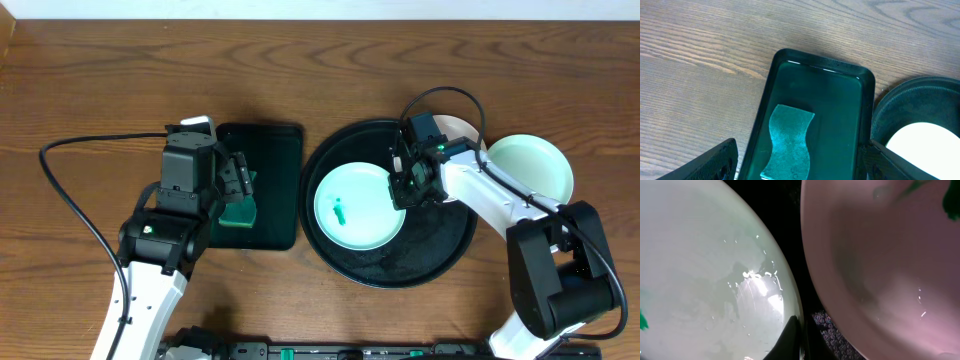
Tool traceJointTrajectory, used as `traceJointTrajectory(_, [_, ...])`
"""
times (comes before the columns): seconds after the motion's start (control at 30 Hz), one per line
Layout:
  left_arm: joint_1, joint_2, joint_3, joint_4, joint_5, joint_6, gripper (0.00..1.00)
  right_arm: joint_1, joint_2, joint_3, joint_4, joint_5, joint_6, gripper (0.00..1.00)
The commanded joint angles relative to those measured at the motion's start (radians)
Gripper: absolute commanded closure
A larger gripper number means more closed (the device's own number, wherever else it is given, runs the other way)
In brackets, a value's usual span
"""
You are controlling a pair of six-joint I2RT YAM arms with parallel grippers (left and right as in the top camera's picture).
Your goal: Clean dirty plates on tray and stack at the side
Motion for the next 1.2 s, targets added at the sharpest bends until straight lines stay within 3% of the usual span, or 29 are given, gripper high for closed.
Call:
traceJointTrajectory(0.0, [0.005,0.002,0.008,0.001,-0.016,-0.001,0.2,0.004,0.008,-0.001,-0.024,0.002,-0.007,0.99])
traceJointTrajectory(0.43, [0.005,0.002,0.008,0.001,-0.016,-0.001,0.2,0.004,0.008,-0.001,-0.047,-0.009,0.127,0.99])
traceJointTrajectory(0.53, [0.005,0.002,0.008,0.001,-0.016,-0.001,0.2,0.004,0.008,-0.001,-0.022,-0.009,0.092,0.92])
traceJointTrajectory(0.63, [0.005,0.002,0.008,0.001,-0.016,-0.001,0.2,0.004,0.008,-0.001,0.008,-0.009,0.053,0.77])
traceJointTrajectory(0.7, [0.005,0.002,0.008,0.001,-0.016,-0.001,0.2,0.004,0.008,-0.001,0.019,-0.009,0.052,0.74])
traceJointTrajectory(0.77, [0.005,0.002,0.008,0.001,-0.016,-0.001,0.2,0.004,0.008,-0.001,0.025,-0.009,0.052,0.78])
traceJointTrajectory(0.87, [0.005,0.002,0.008,0.001,-0.016,-0.001,0.19,0.004,0.008,-0.001,0.034,-0.009,0.052,0.99])
traceJointTrajectory(1.17, [0.005,0.002,0.008,0.001,-0.016,-0.001,0.2,0.002,0.008,-0.001,0.004,0.043,0.108,0.99])
